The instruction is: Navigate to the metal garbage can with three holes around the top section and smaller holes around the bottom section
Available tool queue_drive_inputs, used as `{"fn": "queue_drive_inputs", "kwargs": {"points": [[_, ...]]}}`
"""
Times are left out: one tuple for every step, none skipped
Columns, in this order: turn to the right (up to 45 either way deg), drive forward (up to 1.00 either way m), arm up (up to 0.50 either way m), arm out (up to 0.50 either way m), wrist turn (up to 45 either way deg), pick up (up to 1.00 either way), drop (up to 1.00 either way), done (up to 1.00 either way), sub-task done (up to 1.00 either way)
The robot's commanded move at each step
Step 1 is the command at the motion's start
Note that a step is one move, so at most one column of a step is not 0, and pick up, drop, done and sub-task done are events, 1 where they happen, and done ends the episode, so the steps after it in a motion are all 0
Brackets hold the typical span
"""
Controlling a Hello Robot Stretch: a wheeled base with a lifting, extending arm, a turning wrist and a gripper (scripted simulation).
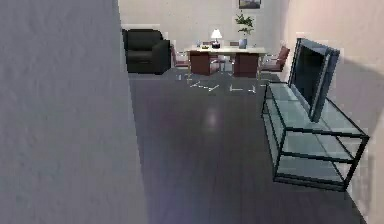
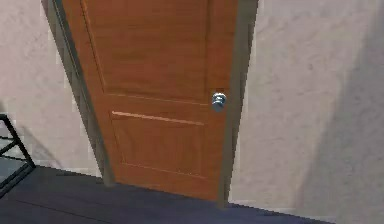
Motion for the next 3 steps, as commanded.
{"fn": "queue_drive_inputs", "kwargs": {"points": [[0.0,1.0,0.0,0.0,0.0,0.0,0.0,0.0,0.0],[6.0,0.0,0.0,0.0,0.0,0.0,0.0,0.0,0.0],[0.0,0.2,0.0,0.0,0.0,0.0,0.0,0.0,0.0]]}}
